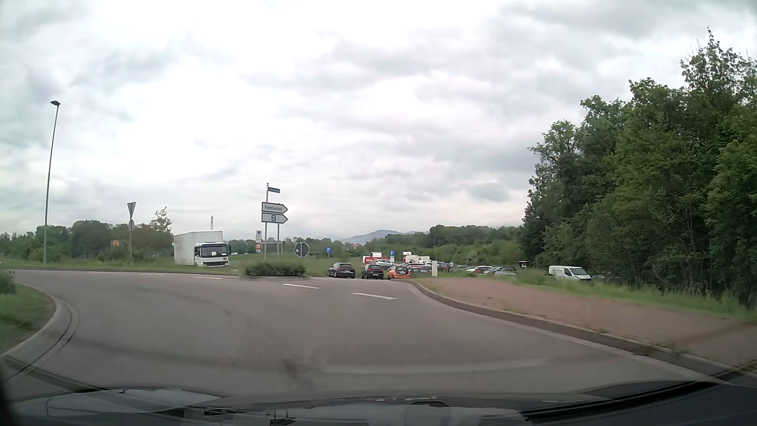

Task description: Follow the waypoints while adhering to traffic rules and regulations

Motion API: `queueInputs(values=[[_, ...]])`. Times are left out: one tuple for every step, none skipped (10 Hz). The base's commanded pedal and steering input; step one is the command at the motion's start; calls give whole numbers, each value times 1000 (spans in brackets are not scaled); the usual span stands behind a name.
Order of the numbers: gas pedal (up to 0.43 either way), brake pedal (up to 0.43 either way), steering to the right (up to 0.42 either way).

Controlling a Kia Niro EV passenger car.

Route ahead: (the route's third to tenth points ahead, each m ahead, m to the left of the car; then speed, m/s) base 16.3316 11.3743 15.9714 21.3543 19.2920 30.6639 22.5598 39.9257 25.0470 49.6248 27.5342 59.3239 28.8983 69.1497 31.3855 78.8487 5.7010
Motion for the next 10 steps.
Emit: queueInputs(values=[[118,0,-157],[130,0,-180],[138,0,-195],[150,0,-213],[157,0,-232],[157,0,-246],[157,0,-261],[157,0,-273],[157,0,-285],[157,0,-298]])
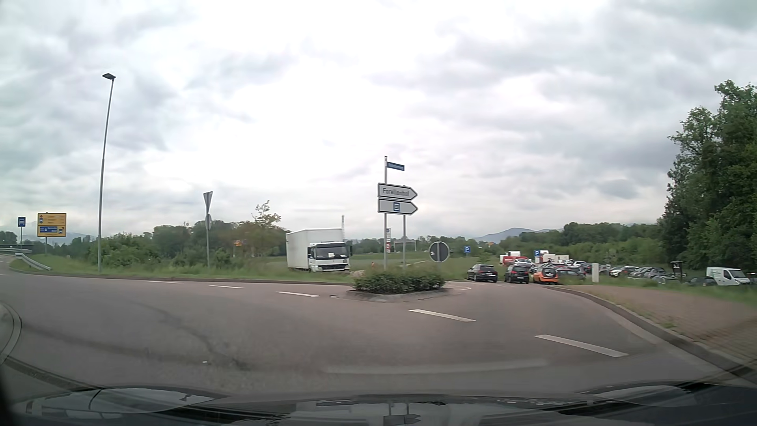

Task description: Follow the waypoints while adhering to traffic rules and regulations

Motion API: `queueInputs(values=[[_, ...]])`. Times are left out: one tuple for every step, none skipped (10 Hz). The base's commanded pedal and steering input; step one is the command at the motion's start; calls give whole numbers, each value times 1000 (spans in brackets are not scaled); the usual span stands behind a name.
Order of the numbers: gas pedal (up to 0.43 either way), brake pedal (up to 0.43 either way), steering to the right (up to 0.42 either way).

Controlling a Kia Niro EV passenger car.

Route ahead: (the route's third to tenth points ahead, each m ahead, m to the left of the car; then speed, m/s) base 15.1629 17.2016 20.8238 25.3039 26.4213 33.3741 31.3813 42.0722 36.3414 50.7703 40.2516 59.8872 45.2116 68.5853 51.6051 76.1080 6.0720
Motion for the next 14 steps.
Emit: queueInputs(values=[[157,0,-311],[157,0,-317],[157,0,-321],[157,0,-329],[157,0,-337],[157,0,-341],[157,0,-347],[157,0,-352],[157,0,-351],[157,0,-350],[157,0,-347],[157,0,-345],[157,0,-344],[157,0,-343]])
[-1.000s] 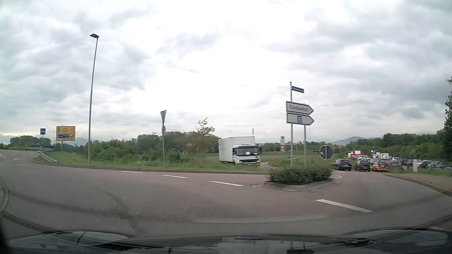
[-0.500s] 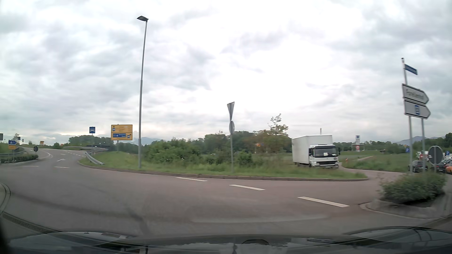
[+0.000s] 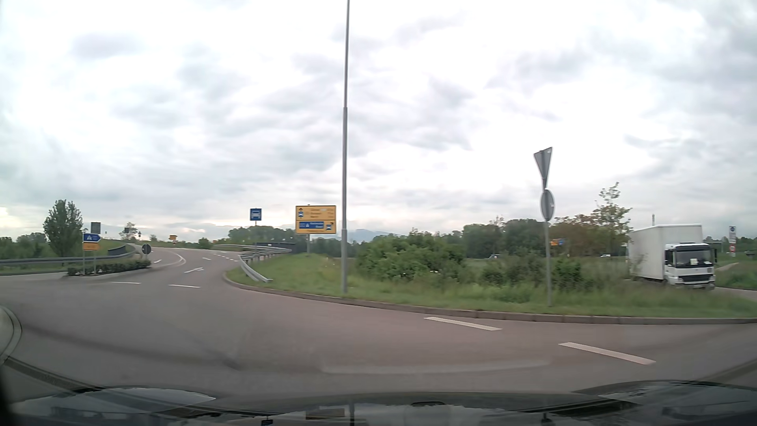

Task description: Follow the waypoints while adhering to traffic rules and regulations

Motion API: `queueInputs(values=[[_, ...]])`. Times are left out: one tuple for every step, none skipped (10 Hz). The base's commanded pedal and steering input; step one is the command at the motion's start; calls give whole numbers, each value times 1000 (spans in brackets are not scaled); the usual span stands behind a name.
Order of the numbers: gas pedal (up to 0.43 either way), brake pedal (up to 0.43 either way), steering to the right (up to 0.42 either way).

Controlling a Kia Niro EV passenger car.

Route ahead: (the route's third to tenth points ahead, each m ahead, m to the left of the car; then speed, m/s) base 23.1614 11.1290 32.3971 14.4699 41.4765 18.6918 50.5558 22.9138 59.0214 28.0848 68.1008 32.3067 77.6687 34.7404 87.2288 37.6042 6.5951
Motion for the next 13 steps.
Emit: queueInputs(values=[[157,0,-339],[150,0,-326],[138,0,-312],[138,0,-291],[138,0,-274],[138,0,-262],[138,0,-245],[138,0,-228],[138,0,-205],[138,0,-182],[130,0,-155],[130,0,-124],[130,0,-100]])
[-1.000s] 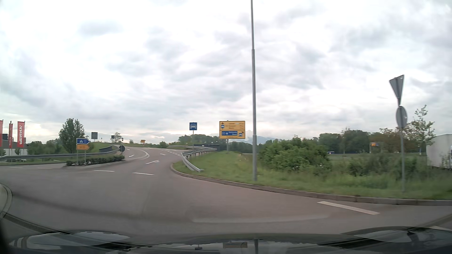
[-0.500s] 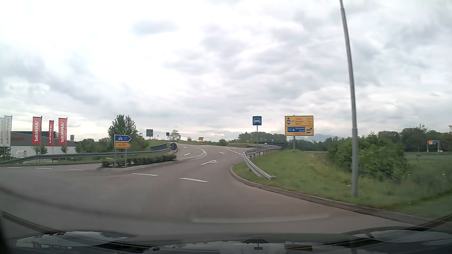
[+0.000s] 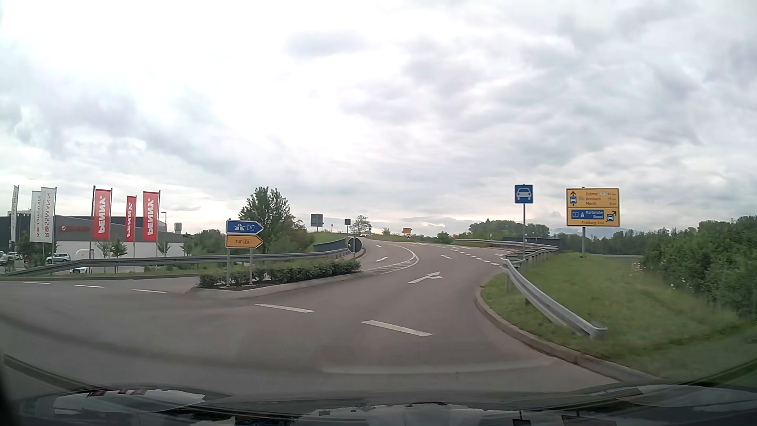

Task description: Follow the waypoints while adhering to traffic rules and regulations

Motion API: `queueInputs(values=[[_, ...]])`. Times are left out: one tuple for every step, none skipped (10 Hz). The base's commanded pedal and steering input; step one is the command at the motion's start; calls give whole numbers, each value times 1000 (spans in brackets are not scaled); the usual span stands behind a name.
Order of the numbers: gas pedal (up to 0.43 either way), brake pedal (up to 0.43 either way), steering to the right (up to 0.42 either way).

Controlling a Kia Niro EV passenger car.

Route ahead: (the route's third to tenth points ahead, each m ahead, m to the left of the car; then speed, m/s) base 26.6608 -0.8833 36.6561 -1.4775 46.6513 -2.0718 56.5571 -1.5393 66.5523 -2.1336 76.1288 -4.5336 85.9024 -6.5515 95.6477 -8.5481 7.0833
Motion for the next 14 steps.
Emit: queueInputs(values=[[130,0,-72],[130,0,-44],[130,0,-24],[130,0,0],[130,0,25],[130,0,51],[130,0,70],[130,0,93],[130,0,107],[130,0,113],[138,0,118],[138,0,121],[138,0,124],[138,0,126]])
